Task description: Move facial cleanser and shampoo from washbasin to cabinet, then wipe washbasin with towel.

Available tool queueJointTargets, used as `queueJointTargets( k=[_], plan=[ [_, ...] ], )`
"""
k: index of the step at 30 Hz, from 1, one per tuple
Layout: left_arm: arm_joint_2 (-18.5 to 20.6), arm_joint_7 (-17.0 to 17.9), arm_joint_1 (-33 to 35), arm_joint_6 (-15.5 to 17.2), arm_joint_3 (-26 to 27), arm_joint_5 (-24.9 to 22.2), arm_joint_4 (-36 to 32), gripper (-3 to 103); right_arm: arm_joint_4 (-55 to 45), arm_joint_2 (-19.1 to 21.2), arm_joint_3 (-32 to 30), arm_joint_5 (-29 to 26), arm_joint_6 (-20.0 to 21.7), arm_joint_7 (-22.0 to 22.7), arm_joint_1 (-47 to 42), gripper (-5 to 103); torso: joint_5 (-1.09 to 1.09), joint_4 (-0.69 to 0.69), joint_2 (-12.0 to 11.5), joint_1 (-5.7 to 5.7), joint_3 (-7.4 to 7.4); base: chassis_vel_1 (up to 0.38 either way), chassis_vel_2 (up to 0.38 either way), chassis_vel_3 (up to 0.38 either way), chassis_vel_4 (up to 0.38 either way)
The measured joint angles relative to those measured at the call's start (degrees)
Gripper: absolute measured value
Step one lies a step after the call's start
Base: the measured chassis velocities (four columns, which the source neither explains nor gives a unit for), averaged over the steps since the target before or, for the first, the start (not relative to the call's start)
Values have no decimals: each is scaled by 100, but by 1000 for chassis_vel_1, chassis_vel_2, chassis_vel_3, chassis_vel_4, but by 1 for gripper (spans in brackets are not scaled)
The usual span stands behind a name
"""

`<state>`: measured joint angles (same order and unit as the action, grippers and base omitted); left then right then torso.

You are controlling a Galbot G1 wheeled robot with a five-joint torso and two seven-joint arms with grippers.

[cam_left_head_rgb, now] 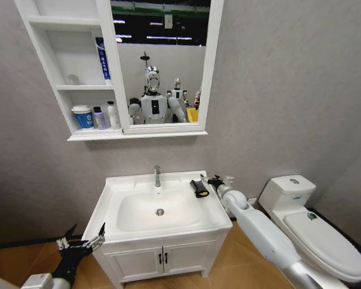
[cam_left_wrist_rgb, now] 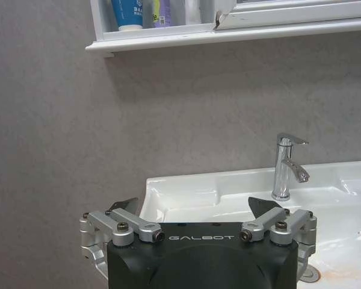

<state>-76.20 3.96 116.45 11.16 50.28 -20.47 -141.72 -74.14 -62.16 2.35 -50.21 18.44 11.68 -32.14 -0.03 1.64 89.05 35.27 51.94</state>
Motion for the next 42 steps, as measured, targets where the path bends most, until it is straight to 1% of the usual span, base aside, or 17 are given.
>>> queueJointTargets(
  k=[7, 9, 16, 18, 20, 21, 24, 28, 29, 30, 32, 34, 35, 37, 38, 40, 42],
  plan=[
    [2, 1, 0, 0, 0, -2, 0, 100, 737, -416, 106, 177, 74, -127, 178, 100, 2, -1, 0, 0, 0, 0, 0, 0, 0],
    [2, 2, 0, 0, 0, -2, 0, 100, 1129, -555, 103, 436, 24, -263, 200, 100, 2, 2, 0, -1, 0, 0, 0, 0, 0],
    [3, 2, 0, 0, 1, -2, 0, 100, 1552, -637, 75, 631, -71, -421, 283, 101, 2, 2, 0, -1, 0, 0, 0, 0, 0],
    [3, 2, 0, 0, 0, -3, 0, 100, 1620, -659, 75, 634, -87, -443, 299, 97, 2, 2, 0, -1, 0, 0, 0, 0, 0],
    [3, 2, 0, 0, 1, -3, 0, 100, 1714, -688, 79, 605, -101, -486, 313, 89, 2, 0, 0, -1, 0, 0, 0, 0, 0],
    [3, 2, 0, 0, 1, -3, 0, 100, 1714, -688, 79, 605, -101, -486, 313, 89, 2, 0, 0, -1, 0, 0, 0, 0, 0],
    [3, 2, 0, 0, 1, -3, 0, 100, 1732, -673, 109, 591, -122, -512, 305, 72, 2, 2, 1, -1, 0, 0, 0, 0, 0],
    [3, 1, 0, 1, 1, -3, 0, 100, 1741, -668, 114, 584, -157, -512, 295, 62, 2, 1, 1, -1, 0, 0, 0, 0, 0],
    [3, 2, 0, 0, 1, -3, 0, 100, 1753, -666, 115, 584, -198, -523, 293, 57, 2, 1, 1, -1, -1, 0, 0, 0, 0],
    [3, 1, 0, 0, 1, -3, 0, 100, 1769, -653, 115, 579, -247, -536, 292, 46, 3, 1, 1, -1, 0, 0, 0, 0, 0],
    [3, 2, 0, 0, 1, -3, 0, 100, 1769, -639, 115, 559, -253, -537, 291, 46, 3, 0, 1, -1, 0, 0, 0, 0, 0],
    [2, 2, 0, 0, 1, -3, 0, 100, 1760, -610, 115, 531, -262, -540, 286, 35, 3, 0, 1, -1, 0, 0, 0, 0, 0],
    [2, 2, 0, 0, 1, -3, 0, 100, 1760, -610, 115, 531, -262, -540, 286, 35, 3, 0, 1, -1, 0, 0, 0, 0, 0],
    [3, 2, 0, 0, 1, -3, 0, 100, 1709, -589, 111, 522, -262, -530, 272, 24, 3, 0, 1, -1, 0, 0, 0, 0, 0],
    [3, 2, 0, 0, 1, -3, 0, 100, 1709, -589, 111, 522, -262, -530, 272, 24, 3, 0, 1, -1, 0, 0, 0, 0, 0],
    [3, 2, 0, 0, 1, -3, 0, 100, 1677, -571, 101, 513, -260, -508, 261, 13, 3, 1, 1, -1, 0, 0, 0, 0, 0],
    [3, 2, 0, 0, 1, -3, 0, 100, 1672, -562, 101, 511, -259, -501, 257, 9, 3, 1, 0, -1, 0, 0, 0, 0, 0]
  ],
)
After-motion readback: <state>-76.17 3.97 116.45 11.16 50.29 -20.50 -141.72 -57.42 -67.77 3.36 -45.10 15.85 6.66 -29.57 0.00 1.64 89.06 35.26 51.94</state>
